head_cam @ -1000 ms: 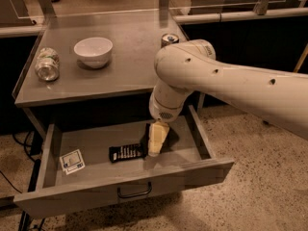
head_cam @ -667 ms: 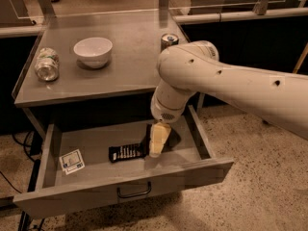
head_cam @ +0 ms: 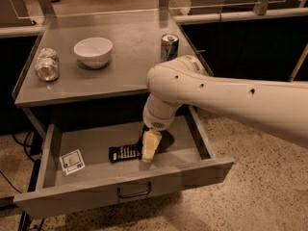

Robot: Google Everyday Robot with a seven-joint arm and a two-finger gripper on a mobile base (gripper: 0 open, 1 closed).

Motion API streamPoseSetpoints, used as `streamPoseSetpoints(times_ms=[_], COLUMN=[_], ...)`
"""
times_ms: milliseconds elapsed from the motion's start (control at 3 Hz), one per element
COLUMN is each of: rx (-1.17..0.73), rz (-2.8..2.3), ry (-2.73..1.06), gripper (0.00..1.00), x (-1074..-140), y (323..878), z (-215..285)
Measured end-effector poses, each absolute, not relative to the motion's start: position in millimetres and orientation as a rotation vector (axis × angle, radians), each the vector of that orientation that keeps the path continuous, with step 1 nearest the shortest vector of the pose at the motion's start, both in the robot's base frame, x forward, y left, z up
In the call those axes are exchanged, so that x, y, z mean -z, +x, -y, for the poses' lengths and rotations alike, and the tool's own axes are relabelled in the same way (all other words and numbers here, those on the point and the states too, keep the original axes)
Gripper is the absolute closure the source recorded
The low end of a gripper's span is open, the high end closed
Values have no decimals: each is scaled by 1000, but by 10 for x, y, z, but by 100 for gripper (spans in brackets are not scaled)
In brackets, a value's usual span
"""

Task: Pick rxbar chocolate from top drawer and place on counter

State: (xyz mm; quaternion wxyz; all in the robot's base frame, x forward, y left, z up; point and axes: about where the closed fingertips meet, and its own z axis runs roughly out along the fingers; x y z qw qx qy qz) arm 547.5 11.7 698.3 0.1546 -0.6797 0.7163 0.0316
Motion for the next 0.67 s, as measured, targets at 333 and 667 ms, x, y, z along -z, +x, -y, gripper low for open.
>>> streamPoseSetpoints(times_ms=[333,667], rx=[-120,-167], rz=[-2038,-2023], ry=[-1954,-1947], gripper=[0,0], x=[-6926,-6780], y=[5470,5599], z=[-194,-456])
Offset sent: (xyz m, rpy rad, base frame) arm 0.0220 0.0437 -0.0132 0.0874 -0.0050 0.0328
